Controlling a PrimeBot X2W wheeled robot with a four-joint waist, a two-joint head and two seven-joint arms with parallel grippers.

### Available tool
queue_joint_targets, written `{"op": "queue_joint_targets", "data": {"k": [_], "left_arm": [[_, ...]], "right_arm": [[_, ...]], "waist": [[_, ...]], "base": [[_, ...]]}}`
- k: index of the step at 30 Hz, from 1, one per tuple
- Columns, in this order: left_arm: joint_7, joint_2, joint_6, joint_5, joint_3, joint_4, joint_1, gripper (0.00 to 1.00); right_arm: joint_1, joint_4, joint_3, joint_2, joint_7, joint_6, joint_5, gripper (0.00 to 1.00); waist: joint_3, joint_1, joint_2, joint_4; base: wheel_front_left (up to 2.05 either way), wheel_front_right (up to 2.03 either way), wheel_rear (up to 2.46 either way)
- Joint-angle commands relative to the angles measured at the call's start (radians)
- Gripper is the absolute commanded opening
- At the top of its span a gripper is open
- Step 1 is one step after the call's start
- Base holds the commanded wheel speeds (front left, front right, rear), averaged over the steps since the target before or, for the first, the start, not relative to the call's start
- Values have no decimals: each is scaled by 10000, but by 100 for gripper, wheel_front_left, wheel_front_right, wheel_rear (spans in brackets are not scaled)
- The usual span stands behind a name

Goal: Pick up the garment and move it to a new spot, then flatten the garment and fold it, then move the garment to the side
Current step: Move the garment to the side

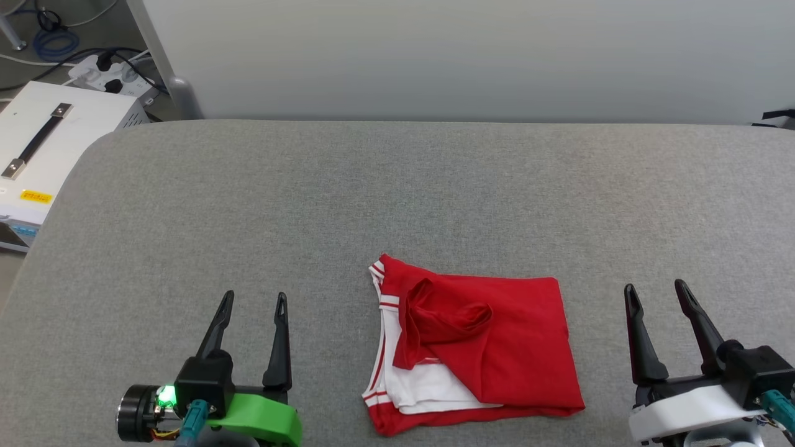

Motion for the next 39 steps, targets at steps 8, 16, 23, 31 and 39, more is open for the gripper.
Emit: {"op": "queue_joint_targets", "data": {"k": [8, 16, 23, 31, 39], "left_arm": [[-59, -36, -1, -14, -93, 4, -2, 100], [-59, -68, 12, -56, -146, 8, -158, 100], [-59, -95, 17, -92, -188, 26, -368, 100], [-59, -112, -7, -95, -247, 3, -544, 100], [-59, -131, 2, -141, -440, -4, -813, 100]], "right_arm": [[-1500, 114, -121, -903, -18, -6, 457, 100], [-3666, 208, 930, -2598, 2042, -6, 1889, 100], [-4721, 348, 2535, -4040, 6060, -6, 4204, 100], [-4636, 626, 3825, -4940, 9634, -6, 6427, 100], [-4366, 1124, 4435, -4932, 10309, -6, 7197, 100]], "waist": [[217, 0, 0, 135], [498, 0, 0, 201], [726, 0, 0, 346], [1037, 0, 0, 538], [1586, 0, 0, 816]], "base": [[0, 0, 0], [0, 0, 0], [0, 0, 0], [0, 0, 0], [0, 0, 0]]}}
